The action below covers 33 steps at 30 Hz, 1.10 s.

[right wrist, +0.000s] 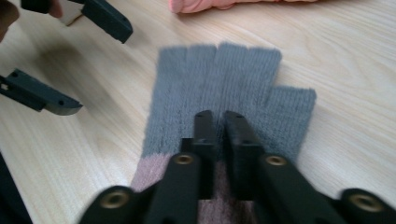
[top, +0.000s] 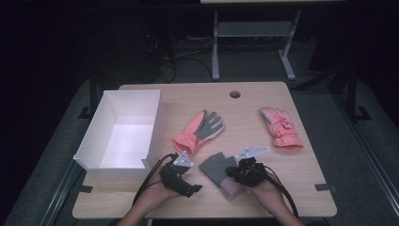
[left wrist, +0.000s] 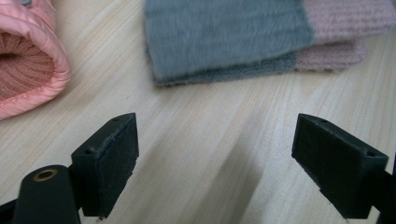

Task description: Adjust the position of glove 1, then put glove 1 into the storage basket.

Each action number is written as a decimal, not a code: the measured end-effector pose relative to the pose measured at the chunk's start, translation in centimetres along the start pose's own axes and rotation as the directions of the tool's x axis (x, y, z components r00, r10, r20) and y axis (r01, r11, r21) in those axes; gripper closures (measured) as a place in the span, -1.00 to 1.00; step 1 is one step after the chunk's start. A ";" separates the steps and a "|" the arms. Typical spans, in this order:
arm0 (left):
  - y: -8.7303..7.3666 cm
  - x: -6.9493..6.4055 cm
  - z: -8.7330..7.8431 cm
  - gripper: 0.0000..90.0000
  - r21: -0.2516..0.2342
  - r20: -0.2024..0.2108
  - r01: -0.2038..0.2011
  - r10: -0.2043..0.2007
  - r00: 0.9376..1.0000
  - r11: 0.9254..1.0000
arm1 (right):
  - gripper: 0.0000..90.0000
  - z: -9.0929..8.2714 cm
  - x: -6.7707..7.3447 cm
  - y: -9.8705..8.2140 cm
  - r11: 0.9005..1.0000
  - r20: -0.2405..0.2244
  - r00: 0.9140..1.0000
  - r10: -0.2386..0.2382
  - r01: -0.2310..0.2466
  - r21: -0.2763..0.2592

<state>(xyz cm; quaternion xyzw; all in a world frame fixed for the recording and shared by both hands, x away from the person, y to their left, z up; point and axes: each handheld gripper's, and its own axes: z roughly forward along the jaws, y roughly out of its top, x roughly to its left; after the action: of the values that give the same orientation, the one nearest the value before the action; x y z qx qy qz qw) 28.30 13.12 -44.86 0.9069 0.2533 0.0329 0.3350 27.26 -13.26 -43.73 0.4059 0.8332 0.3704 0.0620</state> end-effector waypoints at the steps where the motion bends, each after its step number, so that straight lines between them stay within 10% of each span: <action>1: 0.0 0.0 0.0 -0.65 -0.008 0.004 0.011 -0.011 1.000 1.000 | 0.61 -0.1 -0.1 0.0 1.000 -0.009 1.000 -0.005 0.005 -0.007; 6: 0.0 -0.1 0.0 -0.27 -0.023 -0.005 0.024 -0.024 1.000 0.999 | 0.59 -1.2 -0.7 0.2 0.996 0.004 0.998 -0.062 0.062 -0.067; 11: 0.7 -0.1 -0.1 0.75 -0.036 0.022 0.041 -0.041 0.999 0.999 | 1.00 -2.9 -3.0 -0.4 0.990 0.022 0.993 -0.113 0.115 -0.076; 14: 1.4 -0.3 0.2 0.99 -0.031 0.028 0.047 -0.046 0.999 0.998 | 1.00 -3.2 -4.1 -1.0 0.990 0.029 0.992 -0.126 0.127 -0.053; 33: 4.1 -0.3 2.6 0.99 -0.012 0.022 0.035 -0.035 0.999 0.999 | 1.00 -2.1 -4.8 -3.5 0.980 -0.056 0.983 -0.176 0.180 0.089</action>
<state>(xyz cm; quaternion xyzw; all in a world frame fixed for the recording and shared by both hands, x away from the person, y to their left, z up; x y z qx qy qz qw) 30.45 8.84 -44.29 0.9005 0.2653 0.0187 0.3440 27.33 -19.27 -45.55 0.3231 0.8839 0.3334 0.0560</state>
